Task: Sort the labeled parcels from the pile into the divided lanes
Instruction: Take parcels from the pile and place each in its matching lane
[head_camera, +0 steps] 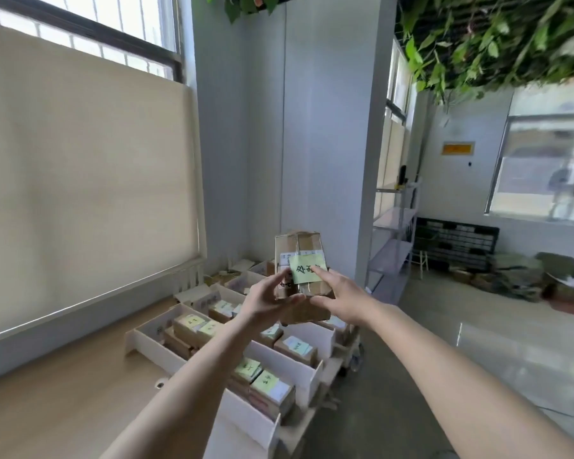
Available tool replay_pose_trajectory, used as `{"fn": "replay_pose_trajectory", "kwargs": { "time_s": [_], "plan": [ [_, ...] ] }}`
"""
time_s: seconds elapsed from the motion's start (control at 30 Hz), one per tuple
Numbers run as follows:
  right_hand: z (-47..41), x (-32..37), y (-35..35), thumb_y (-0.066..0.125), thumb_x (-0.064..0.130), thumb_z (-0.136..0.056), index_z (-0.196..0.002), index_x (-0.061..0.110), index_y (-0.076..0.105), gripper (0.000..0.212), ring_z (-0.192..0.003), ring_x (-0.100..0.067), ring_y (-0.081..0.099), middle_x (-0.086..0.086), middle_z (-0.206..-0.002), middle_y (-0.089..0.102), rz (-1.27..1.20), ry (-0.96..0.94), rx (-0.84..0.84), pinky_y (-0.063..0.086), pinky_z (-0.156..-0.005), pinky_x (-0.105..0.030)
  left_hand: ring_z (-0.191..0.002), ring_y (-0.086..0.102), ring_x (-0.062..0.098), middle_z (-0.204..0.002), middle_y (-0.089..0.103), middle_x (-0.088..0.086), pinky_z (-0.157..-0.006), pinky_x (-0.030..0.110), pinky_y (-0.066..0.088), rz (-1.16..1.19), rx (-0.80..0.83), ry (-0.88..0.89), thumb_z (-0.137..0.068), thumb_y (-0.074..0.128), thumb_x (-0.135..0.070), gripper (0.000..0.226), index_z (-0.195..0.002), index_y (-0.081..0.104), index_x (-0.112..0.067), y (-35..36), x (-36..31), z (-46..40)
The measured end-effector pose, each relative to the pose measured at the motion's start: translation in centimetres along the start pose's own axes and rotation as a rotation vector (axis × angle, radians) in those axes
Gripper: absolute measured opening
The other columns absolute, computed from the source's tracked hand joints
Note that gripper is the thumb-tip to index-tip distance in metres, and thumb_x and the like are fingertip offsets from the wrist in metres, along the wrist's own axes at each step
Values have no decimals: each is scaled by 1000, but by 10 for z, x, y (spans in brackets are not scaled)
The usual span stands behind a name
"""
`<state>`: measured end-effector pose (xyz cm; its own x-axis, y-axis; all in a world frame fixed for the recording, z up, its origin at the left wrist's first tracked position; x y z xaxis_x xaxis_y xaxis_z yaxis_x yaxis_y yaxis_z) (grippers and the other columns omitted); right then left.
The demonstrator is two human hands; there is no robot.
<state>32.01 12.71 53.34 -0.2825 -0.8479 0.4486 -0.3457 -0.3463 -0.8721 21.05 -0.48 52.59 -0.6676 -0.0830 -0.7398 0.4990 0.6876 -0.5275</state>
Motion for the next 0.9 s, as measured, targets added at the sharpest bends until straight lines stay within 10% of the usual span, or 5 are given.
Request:
{"fn": "replay_pose_trajectory", "kwargs": {
  "time_s": [0.1, 0.9],
  "plan": [
    [-1, -67, -26, 63, 47, -97, -160, 40, 15, 80, -154, -26, 23, -5, -169, 18, 19, 48, -1, 21, -125, -46, -121, 48, -1, -142, 53, -9, -92, 13, 38, 4, 14, 39, -81, 78, -47, 79, -149, 44, -24, 58, -22, -31],
    [-178, -362, -67, 61, 42, -99, -161, 40, 14, 78, -155, -25, 20, 1, -169, 17, 7, 125, 50, 22, -124, -53, -137, 44, 15, -152, 44, -5, -111, 36, 41, -5, 133, -21, -82, 73, -52, 85, -154, 35, -26, 300, 47, -295]
  ]
}}
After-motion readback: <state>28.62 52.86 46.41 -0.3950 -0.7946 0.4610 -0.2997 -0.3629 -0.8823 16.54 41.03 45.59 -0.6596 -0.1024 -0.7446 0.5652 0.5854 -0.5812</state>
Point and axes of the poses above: each hand's wrist, its own z-axis away from the middle knuckle, its own y-axis out of the palm, x = y × z, the point moved 9 cm from there along -z, towards the middle knuckle
